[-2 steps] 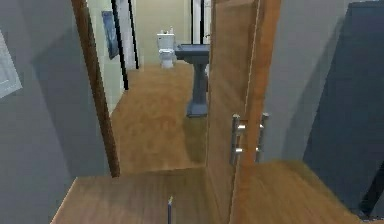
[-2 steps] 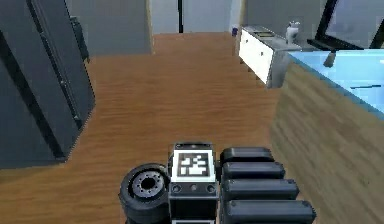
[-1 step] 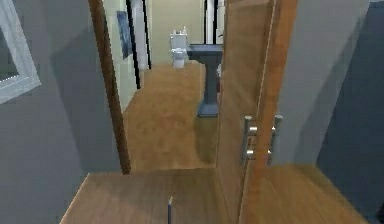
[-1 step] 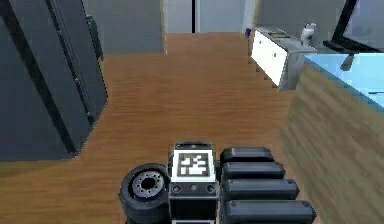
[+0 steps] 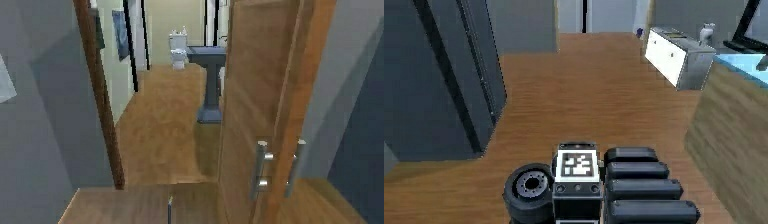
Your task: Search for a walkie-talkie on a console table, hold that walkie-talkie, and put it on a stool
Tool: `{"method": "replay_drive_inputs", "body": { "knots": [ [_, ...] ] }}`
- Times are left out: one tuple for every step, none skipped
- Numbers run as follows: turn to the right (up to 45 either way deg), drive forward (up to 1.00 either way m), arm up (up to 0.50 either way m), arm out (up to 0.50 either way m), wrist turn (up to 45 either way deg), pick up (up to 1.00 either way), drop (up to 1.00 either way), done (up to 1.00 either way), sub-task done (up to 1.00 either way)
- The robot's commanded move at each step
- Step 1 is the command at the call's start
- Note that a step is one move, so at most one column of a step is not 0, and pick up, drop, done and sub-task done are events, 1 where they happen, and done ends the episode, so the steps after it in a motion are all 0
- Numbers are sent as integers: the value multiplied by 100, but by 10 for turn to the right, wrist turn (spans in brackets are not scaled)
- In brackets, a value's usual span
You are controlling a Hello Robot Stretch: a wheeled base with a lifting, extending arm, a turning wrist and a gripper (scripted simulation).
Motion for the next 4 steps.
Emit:
{"method": "replay_drive_inputs", "body": {
  "knots": [
    [-420, 0, 0, 0, 0, 0, 0, 0, 0],
    [0, 20, 0, 0, 0, 0, 0, 0, 0],
    [-150, 0, 0, 0, 0, 0, 0, 0, 0],
    [0, 50, 0, 0, 0, 0, 0, 0, 0]
  ]
}}
